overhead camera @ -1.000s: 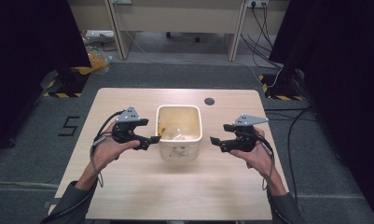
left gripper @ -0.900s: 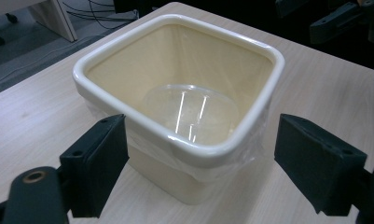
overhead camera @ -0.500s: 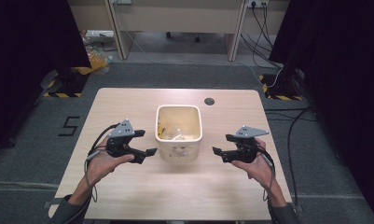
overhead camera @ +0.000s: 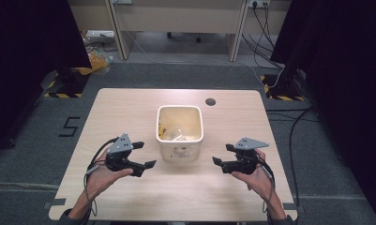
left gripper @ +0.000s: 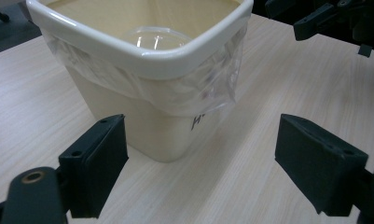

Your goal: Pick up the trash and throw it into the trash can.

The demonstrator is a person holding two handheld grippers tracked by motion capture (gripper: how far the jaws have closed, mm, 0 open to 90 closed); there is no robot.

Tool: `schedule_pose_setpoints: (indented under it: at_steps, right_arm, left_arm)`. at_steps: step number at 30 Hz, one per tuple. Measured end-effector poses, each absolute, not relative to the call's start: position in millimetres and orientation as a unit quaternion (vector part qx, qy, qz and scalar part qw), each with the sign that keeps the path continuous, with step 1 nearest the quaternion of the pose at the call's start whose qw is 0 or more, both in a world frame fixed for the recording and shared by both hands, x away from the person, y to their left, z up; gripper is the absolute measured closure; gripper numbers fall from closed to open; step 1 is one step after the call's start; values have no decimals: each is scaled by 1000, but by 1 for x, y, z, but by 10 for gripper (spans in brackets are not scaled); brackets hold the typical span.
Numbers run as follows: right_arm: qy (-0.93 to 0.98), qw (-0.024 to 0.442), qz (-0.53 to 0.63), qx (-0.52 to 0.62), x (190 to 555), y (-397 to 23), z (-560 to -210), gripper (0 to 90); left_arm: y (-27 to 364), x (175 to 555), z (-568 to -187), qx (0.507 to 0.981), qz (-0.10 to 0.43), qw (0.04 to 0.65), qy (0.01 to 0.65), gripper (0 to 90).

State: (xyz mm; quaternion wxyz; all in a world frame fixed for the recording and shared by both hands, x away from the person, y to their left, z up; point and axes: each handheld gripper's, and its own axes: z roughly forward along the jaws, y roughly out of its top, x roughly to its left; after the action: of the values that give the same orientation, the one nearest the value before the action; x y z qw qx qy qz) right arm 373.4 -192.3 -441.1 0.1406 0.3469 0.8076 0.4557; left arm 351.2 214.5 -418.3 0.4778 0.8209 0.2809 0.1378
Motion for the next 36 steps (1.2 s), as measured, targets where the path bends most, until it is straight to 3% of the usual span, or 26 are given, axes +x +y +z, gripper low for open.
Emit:
schedule_pose_setpoints:
  at_steps: [36]
  right_arm:
    - [835, 146, 391, 359, 348, -181, -511, 222]
  left_arm:
    - [218, 335, -509, 844, 131, 425, 299, 159]
